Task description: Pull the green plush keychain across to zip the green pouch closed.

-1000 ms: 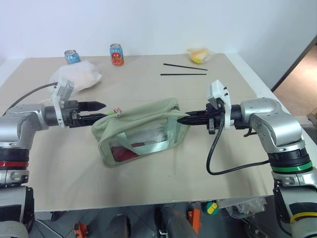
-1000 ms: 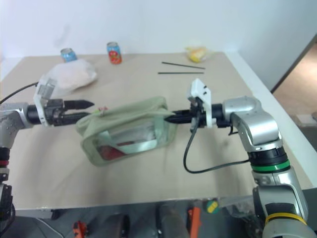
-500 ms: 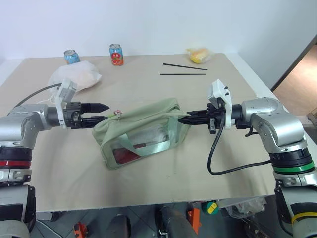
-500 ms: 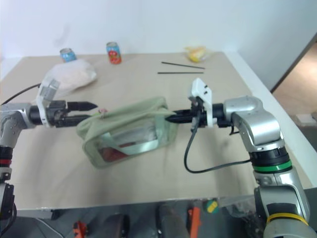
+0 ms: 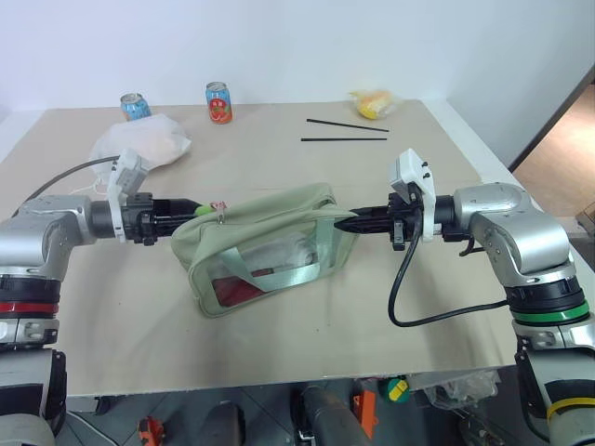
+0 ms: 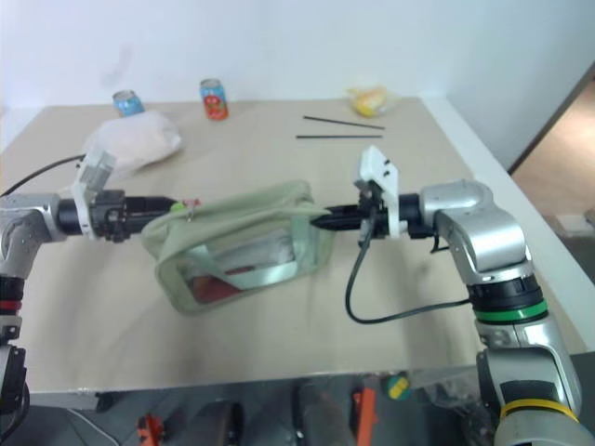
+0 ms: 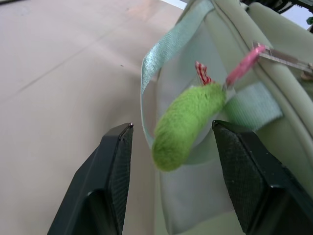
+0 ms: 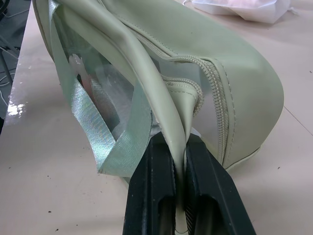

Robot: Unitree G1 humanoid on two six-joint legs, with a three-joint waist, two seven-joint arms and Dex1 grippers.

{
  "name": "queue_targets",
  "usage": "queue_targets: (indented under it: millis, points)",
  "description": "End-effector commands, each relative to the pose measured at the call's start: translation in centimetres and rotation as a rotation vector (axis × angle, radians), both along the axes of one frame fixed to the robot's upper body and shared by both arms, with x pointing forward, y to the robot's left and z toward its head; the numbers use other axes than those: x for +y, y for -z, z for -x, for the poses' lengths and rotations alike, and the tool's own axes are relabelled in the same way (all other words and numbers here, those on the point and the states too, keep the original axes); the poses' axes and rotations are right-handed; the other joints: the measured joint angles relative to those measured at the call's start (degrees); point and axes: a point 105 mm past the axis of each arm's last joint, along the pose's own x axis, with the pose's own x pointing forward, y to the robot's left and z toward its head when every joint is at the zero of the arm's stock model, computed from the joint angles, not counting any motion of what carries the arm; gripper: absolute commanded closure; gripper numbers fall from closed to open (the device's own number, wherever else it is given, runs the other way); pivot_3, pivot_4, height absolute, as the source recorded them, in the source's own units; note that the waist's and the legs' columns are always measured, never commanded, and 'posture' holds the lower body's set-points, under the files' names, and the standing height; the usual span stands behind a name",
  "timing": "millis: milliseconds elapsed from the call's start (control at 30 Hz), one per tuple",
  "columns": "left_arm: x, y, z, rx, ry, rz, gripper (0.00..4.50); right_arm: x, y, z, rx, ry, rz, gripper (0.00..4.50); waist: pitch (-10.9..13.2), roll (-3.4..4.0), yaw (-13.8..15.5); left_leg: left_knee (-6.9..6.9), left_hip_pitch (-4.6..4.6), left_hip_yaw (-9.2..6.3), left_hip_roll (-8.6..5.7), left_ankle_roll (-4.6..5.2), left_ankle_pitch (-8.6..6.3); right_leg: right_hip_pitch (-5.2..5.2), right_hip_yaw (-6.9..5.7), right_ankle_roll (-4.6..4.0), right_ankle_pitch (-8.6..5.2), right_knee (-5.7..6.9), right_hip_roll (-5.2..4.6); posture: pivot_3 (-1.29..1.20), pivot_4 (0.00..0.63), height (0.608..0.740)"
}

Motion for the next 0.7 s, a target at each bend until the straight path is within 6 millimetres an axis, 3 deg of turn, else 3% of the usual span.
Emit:
queue_targets:
  millis: [33, 167, 333, 533, 700]
  points:
    - [0.2, -1.0, 0.5, -0.024, 0.021, 0.01, 3.02, 0.0, -1.6, 0.1, -0.061, -0.01, -0.008, 4.5, 0.0, 0.0, 0.0, 0.0, 0.0, -0.01, 0.0, 0.0, 0.0, 0.0, 0.0, 0.0, 0.0, 0.0, 0.0, 0.0, 0.15, 0.74]
    - [0.1, -1.5, 0.8, -0.025, 0.039, 0.038, 4.45, 0.0, -1.5, 0.1, -0.06, -0.011, -0.008, 4.5, 0.0, 0.0, 0.0, 0.0, 0.0, 0.0, 0.0, 0.0, 0.0, 0.0, 0.0, 0.0, 0.0, 0.0, 0.0, 0.0, 0.15, 0.74]
    - [0.1, -2.6, -0.2, -0.088, -0.019, 0.06, 4.45, 0.0, -1.5, 0.1, -0.058, -0.013, -0.009, 4.5, 0.0, 0.0, 0.0, 0.0, 0.0, -0.01, 0.0, 0.0, 0.0, 0.0, 0.0, 0.0, 0.0, 0.0, -0.01, 0.0, 0.15, 0.74]
    - [-0.3, -6.1, -2.2, -0.251, -0.124, 0.147, 4.45, 0.1, -1.5, 0.1, -0.058, -0.015, -0.01, 4.5, 0.0, 0.0, 0.0, 0.13, -0.04, -0.03, -0.02, 0.0, 0.0, 0.01, -0.02, 0.01, 0.01, 0.08, -0.04, 0.0, 0.15, 0.74]
    - [-2.2, -7.1, -1.0, -0.298, -0.031, 0.136, 4.45, 0.1, -1.5, 0.1, -0.059, -0.015, -0.01, 4.5, 0.0, -0.01, 0.0, 0.13, -0.01, 0.02, -0.02, 0.0, 0.0, 0.0, 0.03, 0.01, 0.01, 0.14, -0.02, 0.0, 0.15, 0.74]
